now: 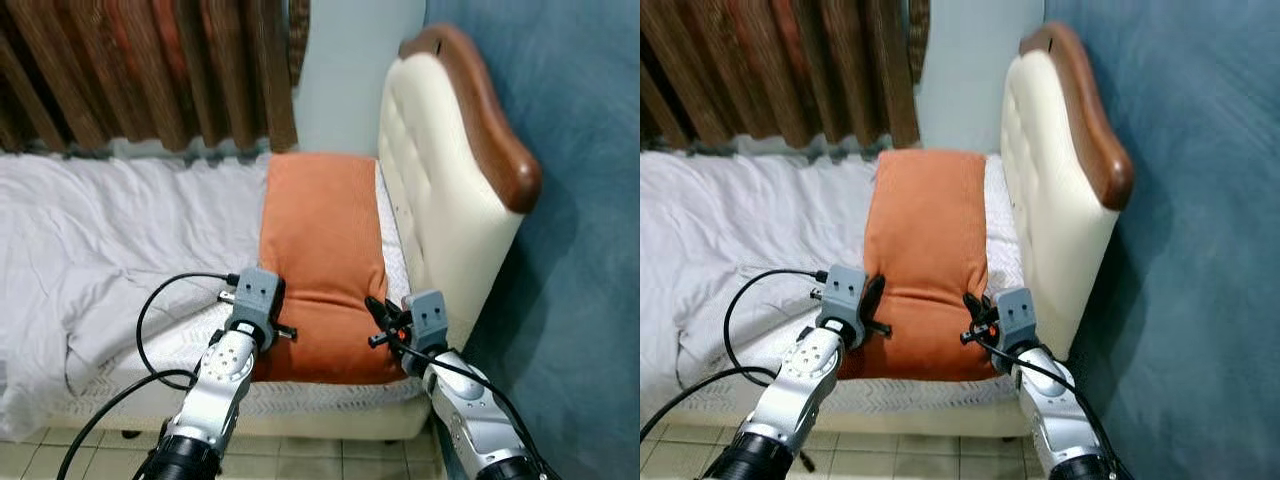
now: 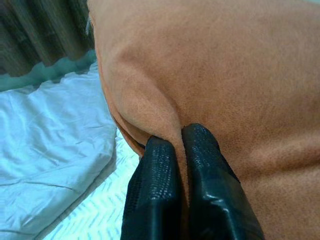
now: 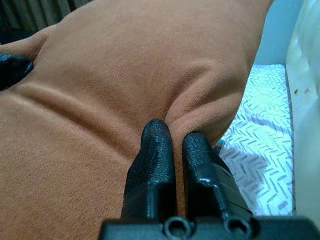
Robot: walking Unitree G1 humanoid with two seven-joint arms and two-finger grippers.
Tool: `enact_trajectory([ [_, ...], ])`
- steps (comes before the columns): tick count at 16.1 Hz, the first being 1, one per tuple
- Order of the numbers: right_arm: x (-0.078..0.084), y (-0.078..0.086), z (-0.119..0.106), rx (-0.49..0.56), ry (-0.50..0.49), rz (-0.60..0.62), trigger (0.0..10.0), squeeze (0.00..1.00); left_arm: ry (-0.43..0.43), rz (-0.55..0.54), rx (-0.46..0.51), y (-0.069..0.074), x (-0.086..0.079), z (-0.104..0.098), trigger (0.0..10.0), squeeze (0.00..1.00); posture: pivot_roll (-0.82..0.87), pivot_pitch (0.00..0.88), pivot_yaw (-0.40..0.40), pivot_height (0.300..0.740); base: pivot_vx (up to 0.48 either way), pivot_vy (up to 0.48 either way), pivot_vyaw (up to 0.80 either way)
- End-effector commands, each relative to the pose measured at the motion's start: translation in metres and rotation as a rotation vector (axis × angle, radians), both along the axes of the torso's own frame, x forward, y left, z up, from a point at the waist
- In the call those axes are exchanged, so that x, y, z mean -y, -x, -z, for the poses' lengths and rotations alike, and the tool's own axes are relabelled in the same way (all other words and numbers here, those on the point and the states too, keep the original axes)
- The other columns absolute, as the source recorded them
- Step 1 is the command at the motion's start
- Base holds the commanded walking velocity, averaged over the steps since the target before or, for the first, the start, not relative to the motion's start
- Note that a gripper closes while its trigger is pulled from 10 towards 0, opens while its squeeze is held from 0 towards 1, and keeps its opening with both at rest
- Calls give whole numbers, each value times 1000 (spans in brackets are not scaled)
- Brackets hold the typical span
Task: Clean up the room
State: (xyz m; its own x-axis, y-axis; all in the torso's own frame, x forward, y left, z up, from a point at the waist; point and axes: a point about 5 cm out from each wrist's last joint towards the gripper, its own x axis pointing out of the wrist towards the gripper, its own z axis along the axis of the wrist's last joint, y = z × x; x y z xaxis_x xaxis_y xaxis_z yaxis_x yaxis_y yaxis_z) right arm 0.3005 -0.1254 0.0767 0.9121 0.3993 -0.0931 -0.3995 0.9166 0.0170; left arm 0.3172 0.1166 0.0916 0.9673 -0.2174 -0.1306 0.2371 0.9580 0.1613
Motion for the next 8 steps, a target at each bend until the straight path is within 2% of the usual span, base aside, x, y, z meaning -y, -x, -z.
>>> enact_trajectory([
  [1,28,-3,-3,23,19,119,10000,0,-55,-157,82,-11,-38,-19,10000,0,11,0,14,740,461,0,0],
  [8,28,-2,0,10,20,121,10000,0,-50,-133,72,-14,-35,-18,10000,0,10,0,18,740,463,0,0],
])
